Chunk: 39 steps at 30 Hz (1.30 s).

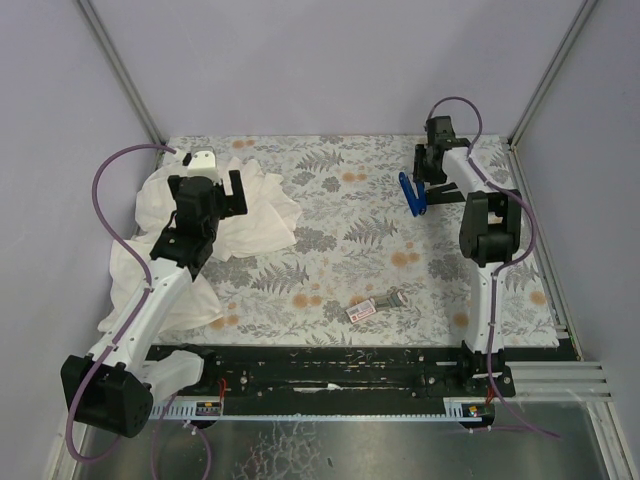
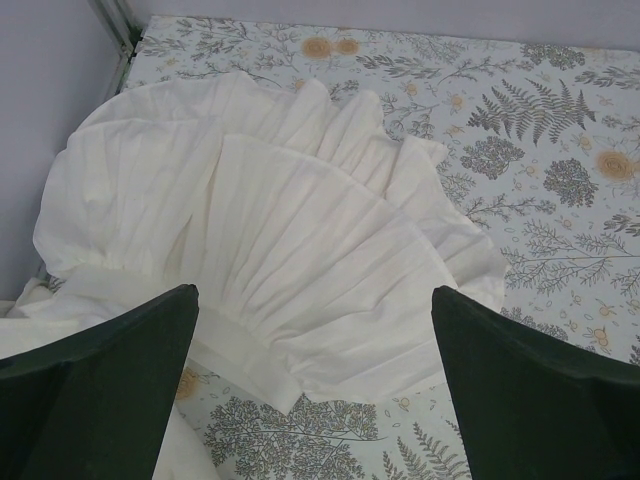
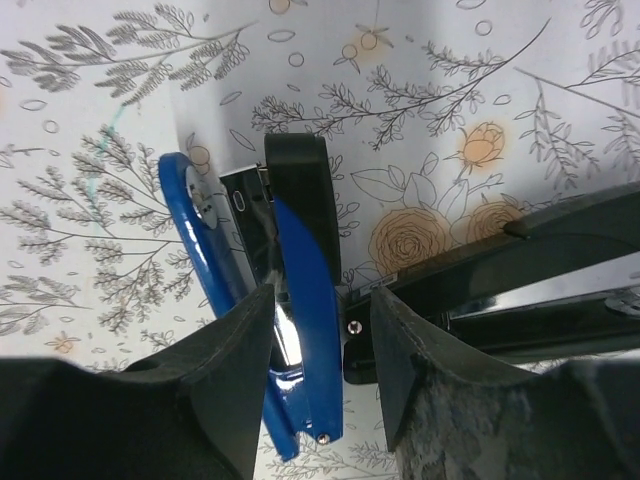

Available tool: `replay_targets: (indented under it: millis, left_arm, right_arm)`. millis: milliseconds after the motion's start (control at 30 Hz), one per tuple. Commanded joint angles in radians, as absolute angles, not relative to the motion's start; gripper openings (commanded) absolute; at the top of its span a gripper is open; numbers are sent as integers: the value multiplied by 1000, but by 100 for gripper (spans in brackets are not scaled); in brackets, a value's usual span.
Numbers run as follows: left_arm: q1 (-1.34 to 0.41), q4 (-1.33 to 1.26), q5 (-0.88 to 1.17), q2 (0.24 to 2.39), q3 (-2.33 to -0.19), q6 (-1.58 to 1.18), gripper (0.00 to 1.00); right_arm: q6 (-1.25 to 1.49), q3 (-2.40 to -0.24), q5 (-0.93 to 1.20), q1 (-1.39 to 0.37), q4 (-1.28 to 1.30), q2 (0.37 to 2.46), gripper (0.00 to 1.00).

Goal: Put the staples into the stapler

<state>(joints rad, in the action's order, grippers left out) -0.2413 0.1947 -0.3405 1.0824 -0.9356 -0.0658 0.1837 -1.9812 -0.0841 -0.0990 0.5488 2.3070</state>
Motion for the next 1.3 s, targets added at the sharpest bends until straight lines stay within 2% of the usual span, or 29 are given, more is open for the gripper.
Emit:
replay_targets:
  millis: [0, 267, 533, 700, 800, 1067, 1267]
  left_arm:
    - [-241, 126, -353, 1071, -929, -51, 100]
    - [-240, 127, -355, 1077, -931, -48, 100]
    - [-240, 130, -352, 1069, -934, -52, 100]
    - [-239, 132, -344, 1068, -935, -55, 100]
    - [-240, 133, -340, 1067, -936, -60, 100]
    - [-241, 135, -285, 1077, -937, -86, 100]
    - [-244, 134, -209, 1087, -938, -116, 99]
  right_arm:
    - [146, -2046, -53, -100, 575, 2331, 50]
    - [139, -2073, -12, -99, 578, 2382, 51]
    - [114, -2082, 45, -100, 596, 2422, 44]
    - [57, -2033, 176, -102, 607, 2409, 52]
    - [41, -1963, 183, -104, 606, 2380, 51]
    - [55, -1660, 208, -130, 504, 2195, 42]
    - [105, -1430, 112, -215, 425, 2034, 32]
